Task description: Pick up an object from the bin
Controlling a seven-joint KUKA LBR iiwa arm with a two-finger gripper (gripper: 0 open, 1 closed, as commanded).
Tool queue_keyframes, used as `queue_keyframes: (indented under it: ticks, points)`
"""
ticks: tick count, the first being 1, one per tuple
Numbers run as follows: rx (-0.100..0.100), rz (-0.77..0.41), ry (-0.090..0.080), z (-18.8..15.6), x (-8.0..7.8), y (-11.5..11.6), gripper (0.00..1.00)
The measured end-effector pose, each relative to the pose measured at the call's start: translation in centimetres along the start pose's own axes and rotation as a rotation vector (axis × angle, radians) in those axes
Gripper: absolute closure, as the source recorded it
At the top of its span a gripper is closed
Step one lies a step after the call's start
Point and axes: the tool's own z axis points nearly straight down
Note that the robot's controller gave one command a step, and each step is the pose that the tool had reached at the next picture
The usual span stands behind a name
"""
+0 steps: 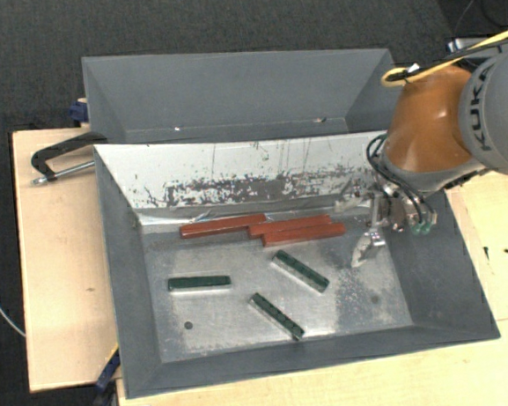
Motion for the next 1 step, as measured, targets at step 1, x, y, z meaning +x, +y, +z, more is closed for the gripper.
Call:
queue_keyframes:
  ticks: [1]
  points:
    - [-0.003,0.06,-0.002,2.81,-1.37,1.62,0.0]
